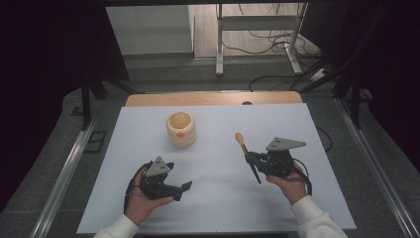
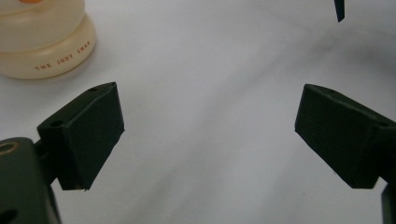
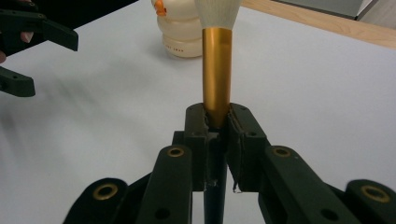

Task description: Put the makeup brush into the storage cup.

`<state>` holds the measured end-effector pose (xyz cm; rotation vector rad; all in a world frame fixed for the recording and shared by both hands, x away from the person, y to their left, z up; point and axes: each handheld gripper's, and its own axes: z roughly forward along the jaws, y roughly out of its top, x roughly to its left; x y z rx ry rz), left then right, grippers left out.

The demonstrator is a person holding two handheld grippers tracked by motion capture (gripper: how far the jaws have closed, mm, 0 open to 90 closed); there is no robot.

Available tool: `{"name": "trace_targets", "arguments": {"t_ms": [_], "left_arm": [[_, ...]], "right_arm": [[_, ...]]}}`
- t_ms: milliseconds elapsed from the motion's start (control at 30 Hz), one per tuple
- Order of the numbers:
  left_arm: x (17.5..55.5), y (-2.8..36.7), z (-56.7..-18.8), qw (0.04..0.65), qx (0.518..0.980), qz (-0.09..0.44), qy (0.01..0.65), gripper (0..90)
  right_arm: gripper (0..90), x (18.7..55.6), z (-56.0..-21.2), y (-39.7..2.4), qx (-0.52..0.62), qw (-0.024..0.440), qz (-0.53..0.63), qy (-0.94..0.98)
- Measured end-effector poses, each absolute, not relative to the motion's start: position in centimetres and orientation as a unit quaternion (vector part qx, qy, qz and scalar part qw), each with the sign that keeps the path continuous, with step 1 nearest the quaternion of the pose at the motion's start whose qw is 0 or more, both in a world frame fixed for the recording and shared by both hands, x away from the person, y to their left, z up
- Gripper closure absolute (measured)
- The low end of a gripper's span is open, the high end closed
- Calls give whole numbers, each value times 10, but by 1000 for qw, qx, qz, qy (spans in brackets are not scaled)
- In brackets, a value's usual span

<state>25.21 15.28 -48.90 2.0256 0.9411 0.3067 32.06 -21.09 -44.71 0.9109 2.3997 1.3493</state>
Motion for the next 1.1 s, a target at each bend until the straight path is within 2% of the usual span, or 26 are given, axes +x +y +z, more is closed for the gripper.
{"name": "trace_targets", "arguments": {"t_ms": [1100], "left_arm": [[264,113,-485,446,817,100,352,90]], "right_arm": [[794,320,-445,-192,308,122,482,811]]}}
